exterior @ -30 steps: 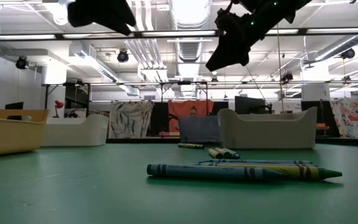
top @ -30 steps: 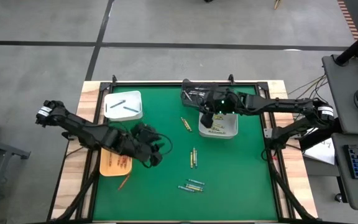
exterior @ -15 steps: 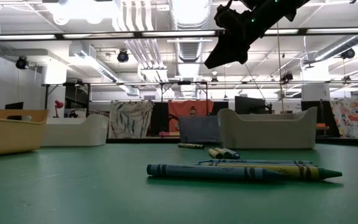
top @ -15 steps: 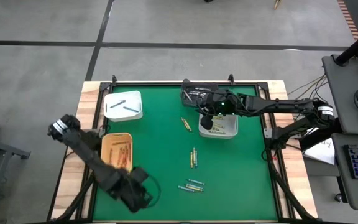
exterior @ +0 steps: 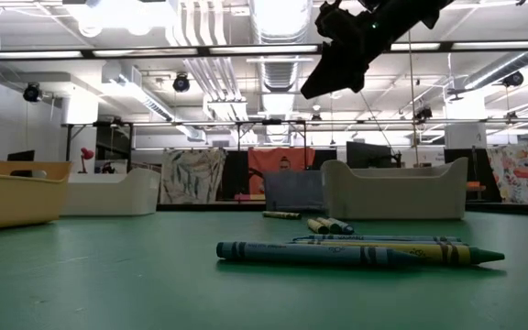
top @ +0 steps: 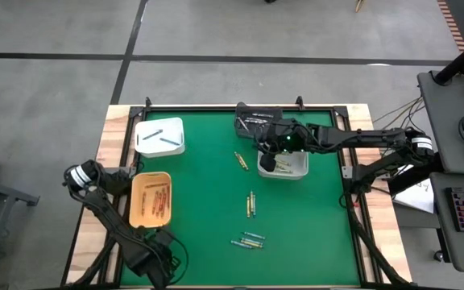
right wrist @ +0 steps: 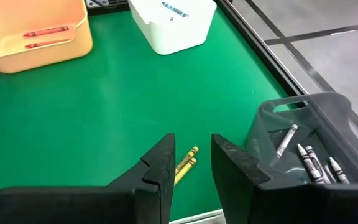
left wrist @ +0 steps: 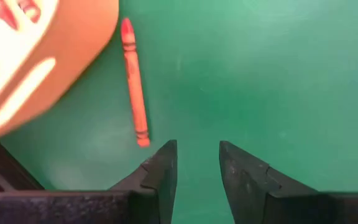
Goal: Sort crayons
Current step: Put the orange crayon into the orange bin
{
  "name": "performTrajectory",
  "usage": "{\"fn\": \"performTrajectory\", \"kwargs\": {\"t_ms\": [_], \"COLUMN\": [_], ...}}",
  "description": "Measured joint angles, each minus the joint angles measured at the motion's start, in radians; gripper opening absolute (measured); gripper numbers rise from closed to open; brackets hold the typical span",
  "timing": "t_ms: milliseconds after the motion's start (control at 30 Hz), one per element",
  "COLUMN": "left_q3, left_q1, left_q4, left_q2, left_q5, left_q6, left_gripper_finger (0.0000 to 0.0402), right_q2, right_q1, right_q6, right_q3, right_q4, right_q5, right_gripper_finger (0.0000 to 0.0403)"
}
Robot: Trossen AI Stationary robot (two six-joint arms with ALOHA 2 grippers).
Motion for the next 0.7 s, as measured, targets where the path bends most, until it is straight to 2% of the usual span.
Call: {"fn": "performTrajectory", "kwargs": {"t_ms": [167,500,700], "left_q3": [-0.058,-0.132,-0.176], "left_q1": [-0.026,-0.084,-0.088], "left_q4": [0.000,0.043,0.076], "left_q2": [0.002,0.002,0.002], "left_q5": [-0.006,-0.009,-0.074], "left_q6": [0.028,0.022,0.001], "left_gripper_finger": [0.0108,0.0152,0.0152], "right_q2": [0.000,0.001,0.001], "right_q1": [0.013,0.016,0.021], "right_q6": [0.000,0.019,0.038], "right_q3": [0.000,0.000,0.000], "right_q4": [0.000,0.000,-0.001], "right_q5": [-0.001,-0.001,0.000], "right_gripper_finger": [0.0093,0.0088,0.0084]}}
